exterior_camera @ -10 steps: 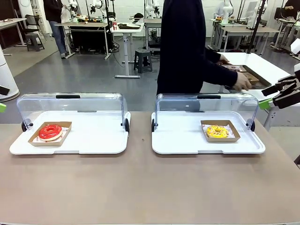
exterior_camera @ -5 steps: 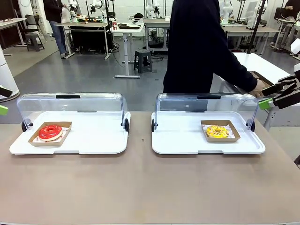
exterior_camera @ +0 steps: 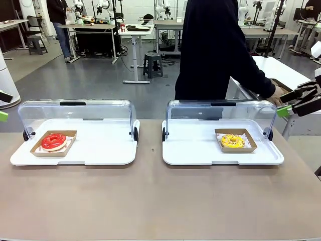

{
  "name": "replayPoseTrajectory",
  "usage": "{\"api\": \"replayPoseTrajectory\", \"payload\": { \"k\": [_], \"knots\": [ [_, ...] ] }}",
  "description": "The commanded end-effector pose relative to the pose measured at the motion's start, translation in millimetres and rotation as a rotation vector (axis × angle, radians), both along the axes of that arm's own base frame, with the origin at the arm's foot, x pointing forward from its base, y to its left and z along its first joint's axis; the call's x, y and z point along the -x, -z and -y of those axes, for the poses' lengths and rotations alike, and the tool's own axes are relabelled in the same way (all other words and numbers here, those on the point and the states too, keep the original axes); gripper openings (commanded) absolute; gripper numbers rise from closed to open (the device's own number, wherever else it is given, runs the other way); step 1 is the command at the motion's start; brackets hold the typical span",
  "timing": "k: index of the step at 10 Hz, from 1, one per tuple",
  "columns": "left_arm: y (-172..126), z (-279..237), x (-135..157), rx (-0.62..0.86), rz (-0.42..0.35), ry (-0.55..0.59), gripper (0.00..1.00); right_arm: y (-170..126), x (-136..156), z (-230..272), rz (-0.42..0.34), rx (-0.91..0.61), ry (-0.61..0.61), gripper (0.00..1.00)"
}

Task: Provide the desired donut to the person.
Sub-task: Place the picked Paper togo box onto the Handle tray extended by the person.

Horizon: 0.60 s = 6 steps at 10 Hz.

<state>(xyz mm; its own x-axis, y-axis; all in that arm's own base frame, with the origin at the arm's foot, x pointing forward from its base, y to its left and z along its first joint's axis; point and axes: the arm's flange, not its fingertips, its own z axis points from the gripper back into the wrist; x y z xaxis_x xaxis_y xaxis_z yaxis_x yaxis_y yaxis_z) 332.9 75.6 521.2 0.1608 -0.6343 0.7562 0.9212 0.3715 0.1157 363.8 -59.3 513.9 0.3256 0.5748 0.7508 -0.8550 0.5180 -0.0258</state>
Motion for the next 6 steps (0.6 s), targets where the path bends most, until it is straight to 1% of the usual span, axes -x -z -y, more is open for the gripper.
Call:
{"api": "replayPoseTrajectory", "payload": {
  "k": [1,6],
  "knots": [
    [-0.2,-5.2,-0.5,-0.033,-0.009,0.022,1.00,2.1,0.1,0.8,0.004,0.001,-0.014,1.00],
    [0.4,-4.5,-0.8,-0.044,-0.041,0.011,1.00,2.1,0.1,0.8,0.004,0.001,-0.014,1.00]
  ]
}}
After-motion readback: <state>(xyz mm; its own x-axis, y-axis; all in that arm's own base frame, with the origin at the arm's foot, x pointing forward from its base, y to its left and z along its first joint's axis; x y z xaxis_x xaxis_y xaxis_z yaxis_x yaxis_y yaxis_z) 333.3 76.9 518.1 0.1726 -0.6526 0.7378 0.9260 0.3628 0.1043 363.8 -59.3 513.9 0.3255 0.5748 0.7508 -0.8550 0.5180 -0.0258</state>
